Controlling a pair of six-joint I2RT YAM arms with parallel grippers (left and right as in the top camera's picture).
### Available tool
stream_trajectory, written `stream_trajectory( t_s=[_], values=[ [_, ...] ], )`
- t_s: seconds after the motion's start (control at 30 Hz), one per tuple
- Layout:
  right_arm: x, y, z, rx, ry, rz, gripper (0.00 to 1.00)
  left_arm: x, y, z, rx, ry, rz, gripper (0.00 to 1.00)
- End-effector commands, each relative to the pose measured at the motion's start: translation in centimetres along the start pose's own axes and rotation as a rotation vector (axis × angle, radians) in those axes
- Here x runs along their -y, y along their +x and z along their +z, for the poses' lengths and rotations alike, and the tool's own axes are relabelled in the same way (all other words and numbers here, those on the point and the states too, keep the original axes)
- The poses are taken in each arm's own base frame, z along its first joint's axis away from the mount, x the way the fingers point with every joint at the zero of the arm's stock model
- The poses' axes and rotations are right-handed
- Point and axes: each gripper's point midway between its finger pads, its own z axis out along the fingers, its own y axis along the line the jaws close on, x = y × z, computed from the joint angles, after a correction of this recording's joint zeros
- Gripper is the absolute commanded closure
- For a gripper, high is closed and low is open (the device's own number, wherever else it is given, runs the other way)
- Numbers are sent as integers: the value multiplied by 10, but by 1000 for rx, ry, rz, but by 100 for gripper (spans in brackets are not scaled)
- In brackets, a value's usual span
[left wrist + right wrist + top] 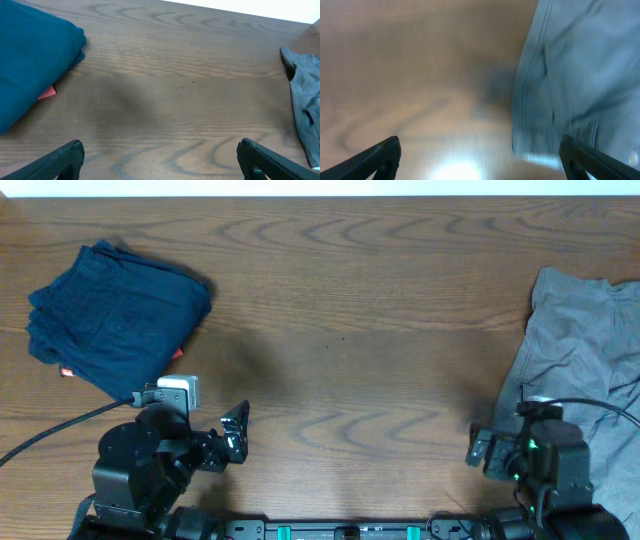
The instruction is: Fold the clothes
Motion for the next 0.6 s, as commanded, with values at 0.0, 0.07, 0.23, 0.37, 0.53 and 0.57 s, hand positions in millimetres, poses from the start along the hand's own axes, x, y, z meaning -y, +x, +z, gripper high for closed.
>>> stream_trajectory(
  t_s=[0.0, 0.07, 0.23, 0.37, 0.53, 0.57],
  values=[
    [4, -20, -7, 146, 4, -55, 1, -1, 2, 1, -1, 0, 11, 2],
    [3, -32, -11, 246, -5, -109, 1, -1, 2, 1, -1, 0, 11, 2],
    [2, -45, -8, 437, -23, -118, 1, -1, 2, 1, -1, 0, 11, 2],
    [-4, -55, 1, 595, -66, -105, 1, -1, 2, 1, -1, 0, 11, 2],
    [-14, -66, 15, 727, -122, -107, 1, -1, 2, 1, -1, -1, 11, 2],
    [-16, -68, 16, 749, -131, -114, 1, -1, 2, 1, -1, 0, 11, 2]
  ],
)
